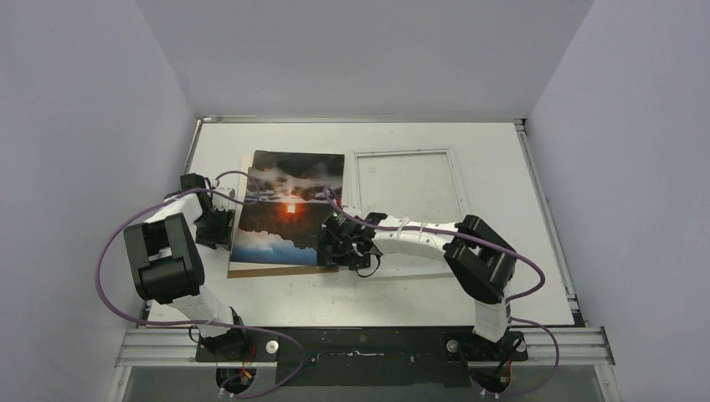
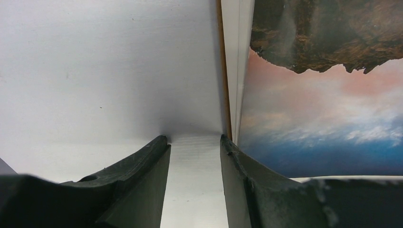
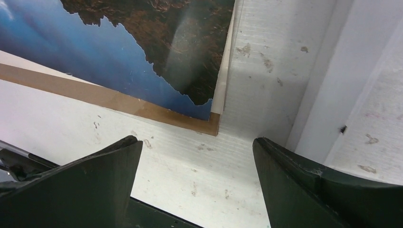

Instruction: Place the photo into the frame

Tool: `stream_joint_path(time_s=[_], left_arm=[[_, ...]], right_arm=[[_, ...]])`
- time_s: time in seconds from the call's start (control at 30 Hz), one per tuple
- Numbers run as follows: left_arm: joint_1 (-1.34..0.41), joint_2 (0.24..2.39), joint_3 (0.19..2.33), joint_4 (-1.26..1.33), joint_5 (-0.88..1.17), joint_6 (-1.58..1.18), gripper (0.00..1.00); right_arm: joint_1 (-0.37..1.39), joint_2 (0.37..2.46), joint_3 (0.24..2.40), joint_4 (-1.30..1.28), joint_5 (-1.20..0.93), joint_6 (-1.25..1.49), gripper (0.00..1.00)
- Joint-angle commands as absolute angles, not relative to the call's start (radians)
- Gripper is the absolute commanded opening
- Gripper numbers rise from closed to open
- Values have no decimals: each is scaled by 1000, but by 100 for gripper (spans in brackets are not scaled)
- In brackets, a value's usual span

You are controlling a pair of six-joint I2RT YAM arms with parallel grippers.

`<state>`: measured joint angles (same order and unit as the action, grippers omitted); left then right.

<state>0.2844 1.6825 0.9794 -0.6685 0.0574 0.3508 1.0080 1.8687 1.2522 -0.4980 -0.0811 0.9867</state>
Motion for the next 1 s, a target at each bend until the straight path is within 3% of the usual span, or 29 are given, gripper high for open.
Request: stream_joint_path(time_s=[0.0, 0.33, 0.97], left_arm=[[285, 1692, 939, -660, 101, 342, 41], [285, 1698, 928, -655, 104, 343, 41], [284, 1707, 923, -653, 115, 341, 40]], right_arm=[[1008, 1911, 1247, -447, -141, 989, 91], [987, 1941, 1234, -357, -258, 1053, 91], [979, 1789, 1177, -174, -312, 1141, 91]])
